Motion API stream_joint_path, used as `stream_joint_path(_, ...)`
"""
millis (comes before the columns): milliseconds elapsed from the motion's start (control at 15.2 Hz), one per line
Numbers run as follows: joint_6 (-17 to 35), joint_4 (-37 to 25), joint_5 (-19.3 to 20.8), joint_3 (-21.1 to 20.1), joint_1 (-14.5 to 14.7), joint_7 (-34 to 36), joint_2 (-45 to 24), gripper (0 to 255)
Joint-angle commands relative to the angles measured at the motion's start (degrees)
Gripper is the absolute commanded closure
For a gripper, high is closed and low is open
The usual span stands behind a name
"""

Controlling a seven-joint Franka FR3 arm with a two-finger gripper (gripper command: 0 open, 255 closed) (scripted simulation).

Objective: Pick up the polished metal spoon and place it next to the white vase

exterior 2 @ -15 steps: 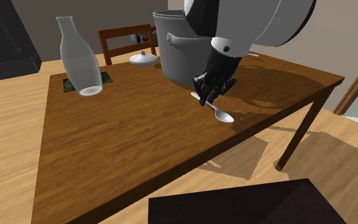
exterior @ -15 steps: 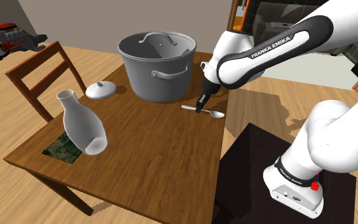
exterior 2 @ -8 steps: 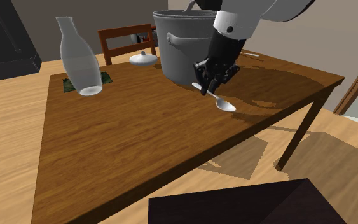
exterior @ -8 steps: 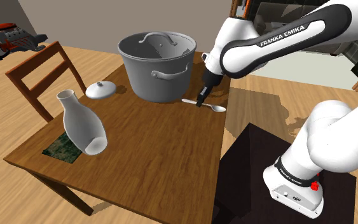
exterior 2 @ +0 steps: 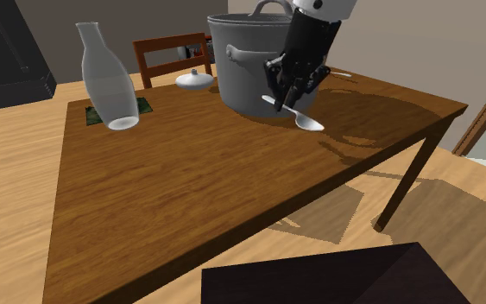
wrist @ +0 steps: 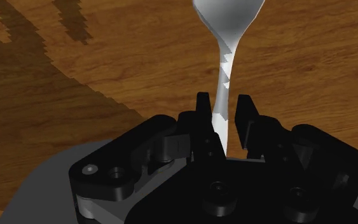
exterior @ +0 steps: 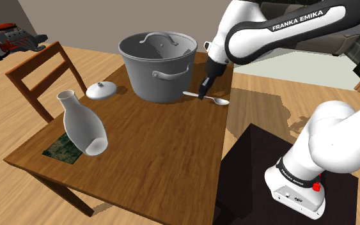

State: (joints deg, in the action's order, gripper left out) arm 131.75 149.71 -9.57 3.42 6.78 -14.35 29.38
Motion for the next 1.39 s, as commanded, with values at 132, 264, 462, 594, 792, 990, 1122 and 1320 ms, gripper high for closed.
stream_joint_path(132,-3.5,-2.1,0.5,-0.2,-0.2,0.7,1.4,255)
stream_joint_path(264,-5.2,-3.3,0.7,-0.2,-0.3,1.0,1.9,255)
stream_joint_path(462,-4.7,-7.2,0.2,-1.3,0.5,2.4,-2.3,255)
stream_joint_path(594,-3.8,-10.8,-0.2,-2.2,1.1,3.6,-6.7,255)
stream_joint_path(792,-3.0,-16.7,-0.4,-3.6,1.9,5.5,-13.1,255)
stream_joint_path(990,-2.8,-23.1,-0.2,-4.8,2.5,7.4,-19.3,255)
stream_joint_path(1122,-3.0,-27.6,0.2,-5.6,2.8,8.8,-23.5,255)
stream_joint_path(1320,-3.8,-34.9,1.1,-6.5,3.4,10.9,-29.8,255)
